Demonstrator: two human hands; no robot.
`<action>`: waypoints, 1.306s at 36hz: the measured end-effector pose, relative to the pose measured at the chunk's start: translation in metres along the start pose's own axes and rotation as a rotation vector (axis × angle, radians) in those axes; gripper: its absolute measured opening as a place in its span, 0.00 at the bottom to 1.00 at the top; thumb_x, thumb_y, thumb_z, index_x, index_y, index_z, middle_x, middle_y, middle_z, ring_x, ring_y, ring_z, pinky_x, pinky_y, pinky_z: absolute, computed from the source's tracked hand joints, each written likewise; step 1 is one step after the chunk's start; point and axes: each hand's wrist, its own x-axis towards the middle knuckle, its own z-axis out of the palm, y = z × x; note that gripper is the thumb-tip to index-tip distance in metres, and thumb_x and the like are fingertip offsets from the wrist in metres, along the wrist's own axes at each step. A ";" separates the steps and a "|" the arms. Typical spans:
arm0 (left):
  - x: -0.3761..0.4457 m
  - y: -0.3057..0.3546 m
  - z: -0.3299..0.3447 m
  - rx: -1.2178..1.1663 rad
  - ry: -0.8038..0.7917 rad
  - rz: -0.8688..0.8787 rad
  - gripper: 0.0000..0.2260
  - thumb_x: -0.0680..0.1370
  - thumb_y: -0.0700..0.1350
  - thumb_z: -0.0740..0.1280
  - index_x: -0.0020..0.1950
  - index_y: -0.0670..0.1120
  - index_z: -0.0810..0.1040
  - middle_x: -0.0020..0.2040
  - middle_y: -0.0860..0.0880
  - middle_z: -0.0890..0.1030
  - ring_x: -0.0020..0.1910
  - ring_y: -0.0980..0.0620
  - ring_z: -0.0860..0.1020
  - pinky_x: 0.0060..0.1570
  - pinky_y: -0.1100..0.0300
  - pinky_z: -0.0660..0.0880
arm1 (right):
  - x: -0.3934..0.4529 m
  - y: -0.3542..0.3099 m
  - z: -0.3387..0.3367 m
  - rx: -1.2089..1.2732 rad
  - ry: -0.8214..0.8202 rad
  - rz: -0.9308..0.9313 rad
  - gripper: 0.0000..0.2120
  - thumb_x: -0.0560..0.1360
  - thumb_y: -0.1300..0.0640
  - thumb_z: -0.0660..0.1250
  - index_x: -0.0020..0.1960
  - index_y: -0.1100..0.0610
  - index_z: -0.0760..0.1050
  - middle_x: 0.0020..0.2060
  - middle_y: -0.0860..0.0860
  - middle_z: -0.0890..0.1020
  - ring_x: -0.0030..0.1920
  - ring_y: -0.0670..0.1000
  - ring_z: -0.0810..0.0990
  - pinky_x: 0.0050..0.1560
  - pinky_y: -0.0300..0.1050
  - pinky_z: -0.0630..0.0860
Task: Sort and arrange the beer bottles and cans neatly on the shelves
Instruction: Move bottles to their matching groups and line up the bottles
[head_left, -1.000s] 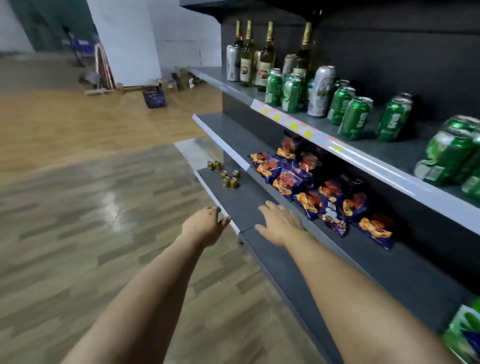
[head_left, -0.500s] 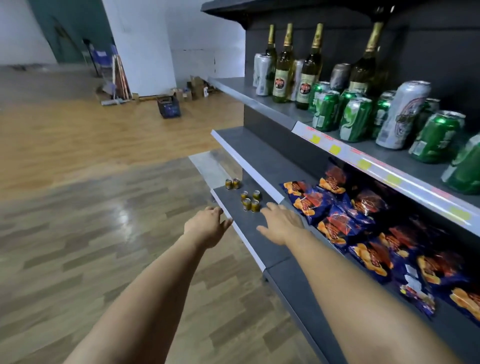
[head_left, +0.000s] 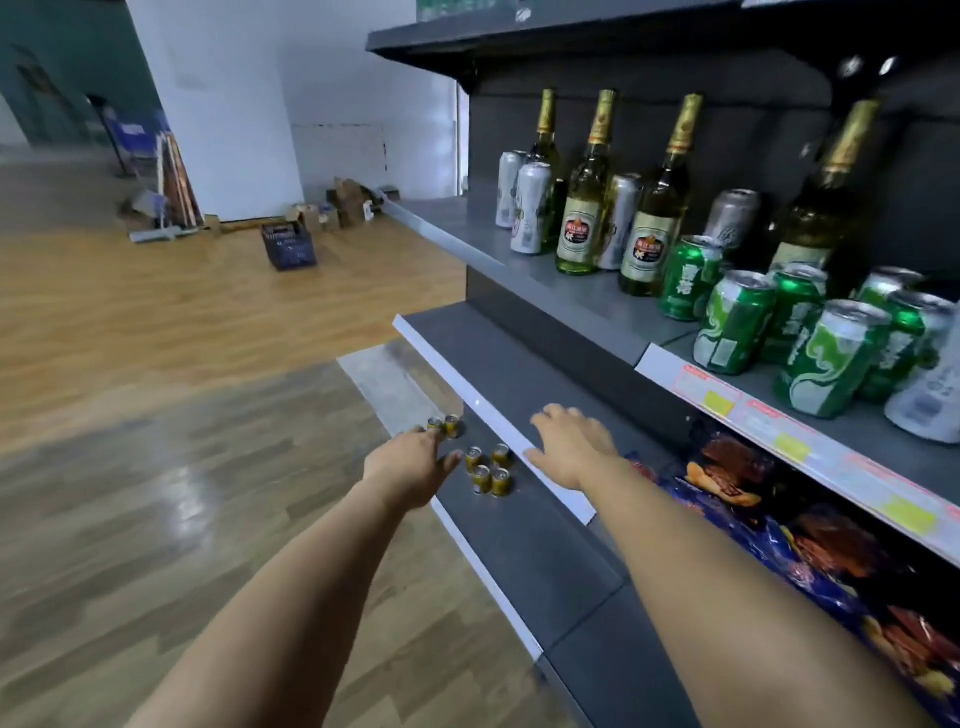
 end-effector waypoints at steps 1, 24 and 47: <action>0.016 -0.005 -0.004 0.004 0.001 0.022 0.21 0.82 0.59 0.54 0.68 0.48 0.71 0.65 0.45 0.75 0.64 0.44 0.74 0.55 0.51 0.73 | 0.013 0.000 -0.004 -0.001 0.012 0.017 0.23 0.81 0.45 0.58 0.72 0.55 0.65 0.70 0.53 0.67 0.68 0.56 0.67 0.64 0.52 0.66; 0.305 0.027 -0.073 -0.151 0.061 0.543 0.23 0.82 0.58 0.58 0.72 0.45 0.67 0.69 0.45 0.70 0.68 0.44 0.68 0.64 0.49 0.70 | 0.187 0.064 -0.097 0.012 0.259 0.709 0.25 0.80 0.46 0.61 0.71 0.58 0.62 0.66 0.57 0.70 0.65 0.58 0.69 0.59 0.52 0.72; 0.446 0.150 -0.105 -0.940 0.082 0.488 0.48 0.68 0.57 0.77 0.78 0.45 0.54 0.71 0.41 0.67 0.71 0.42 0.66 0.69 0.46 0.66 | 0.293 0.142 -0.122 0.660 0.942 1.206 0.50 0.73 0.50 0.73 0.79 0.58 0.40 0.77 0.57 0.58 0.74 0.60 0.61 0.67 0.55 0.67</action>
